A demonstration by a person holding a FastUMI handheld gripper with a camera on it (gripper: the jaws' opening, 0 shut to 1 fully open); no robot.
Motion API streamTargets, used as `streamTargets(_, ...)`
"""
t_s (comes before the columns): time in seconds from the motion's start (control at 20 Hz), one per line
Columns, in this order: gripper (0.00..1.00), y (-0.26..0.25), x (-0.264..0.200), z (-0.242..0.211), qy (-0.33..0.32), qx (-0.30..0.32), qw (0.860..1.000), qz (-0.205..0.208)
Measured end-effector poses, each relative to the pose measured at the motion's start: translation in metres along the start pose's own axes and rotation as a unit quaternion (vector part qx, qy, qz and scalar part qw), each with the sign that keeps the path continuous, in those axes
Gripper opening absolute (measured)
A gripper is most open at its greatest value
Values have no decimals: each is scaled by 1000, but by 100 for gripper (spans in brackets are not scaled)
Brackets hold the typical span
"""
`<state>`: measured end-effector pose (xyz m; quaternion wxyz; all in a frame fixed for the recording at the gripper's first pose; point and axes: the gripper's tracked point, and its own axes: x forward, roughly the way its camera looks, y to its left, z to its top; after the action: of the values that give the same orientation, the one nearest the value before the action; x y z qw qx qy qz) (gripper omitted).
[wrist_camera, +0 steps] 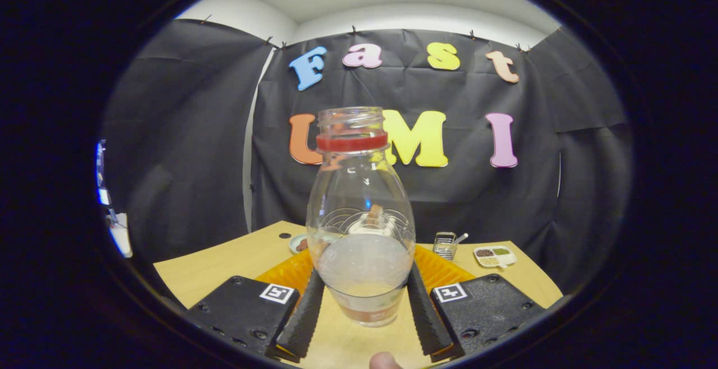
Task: Take the bottle from table, then pour the juice into the cup, finally place the bottle on the coaster
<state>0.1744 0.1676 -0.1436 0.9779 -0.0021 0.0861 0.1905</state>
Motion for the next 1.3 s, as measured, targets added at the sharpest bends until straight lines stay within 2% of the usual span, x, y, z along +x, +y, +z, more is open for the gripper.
streamTargets(0.35,76,-6,53,-30,11,-6,1000,9)
streamTargets(0.75,78,-19,103,-110,63,11,998,2)
streamTargets(1.1,79,-32,128,-165,108,25,994,-11)
streamTargets(1.3,80,-37,130,-177,117,22,993,-16)
